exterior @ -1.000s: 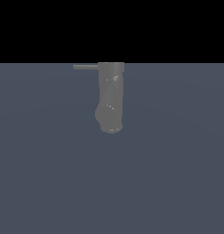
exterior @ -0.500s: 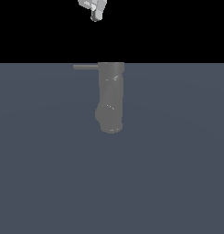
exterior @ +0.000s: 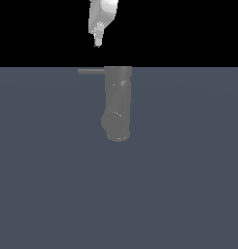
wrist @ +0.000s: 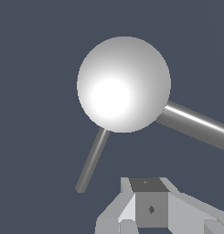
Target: Turn on the faucet by rotating a designated handle.
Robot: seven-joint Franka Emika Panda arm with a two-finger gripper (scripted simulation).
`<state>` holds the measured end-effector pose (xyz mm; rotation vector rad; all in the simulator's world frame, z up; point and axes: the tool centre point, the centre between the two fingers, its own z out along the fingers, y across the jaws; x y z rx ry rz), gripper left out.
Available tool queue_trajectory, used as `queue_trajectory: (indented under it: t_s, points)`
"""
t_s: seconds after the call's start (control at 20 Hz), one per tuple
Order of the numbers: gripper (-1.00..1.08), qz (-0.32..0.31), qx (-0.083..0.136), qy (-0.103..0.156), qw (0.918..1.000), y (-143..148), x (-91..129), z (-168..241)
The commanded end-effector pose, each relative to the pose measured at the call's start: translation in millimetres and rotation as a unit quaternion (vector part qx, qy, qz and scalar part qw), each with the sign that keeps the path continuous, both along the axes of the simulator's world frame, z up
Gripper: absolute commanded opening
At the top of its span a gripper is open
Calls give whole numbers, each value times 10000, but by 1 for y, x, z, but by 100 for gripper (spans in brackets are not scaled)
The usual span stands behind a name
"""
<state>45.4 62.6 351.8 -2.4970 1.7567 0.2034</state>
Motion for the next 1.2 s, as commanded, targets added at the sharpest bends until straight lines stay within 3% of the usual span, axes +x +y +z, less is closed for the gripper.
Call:
queue_trajectory:
  t_s: [0.0, 0.55, 1.15]
  points:
    - [-100, -322, -100, 15, 9994, 7, 14, -12]
    - [-100, -1477, -555, -58, 9875, 40, 61, -61]
    - [-100, -1929, -761, -163, 9781, 57, 78, -82]
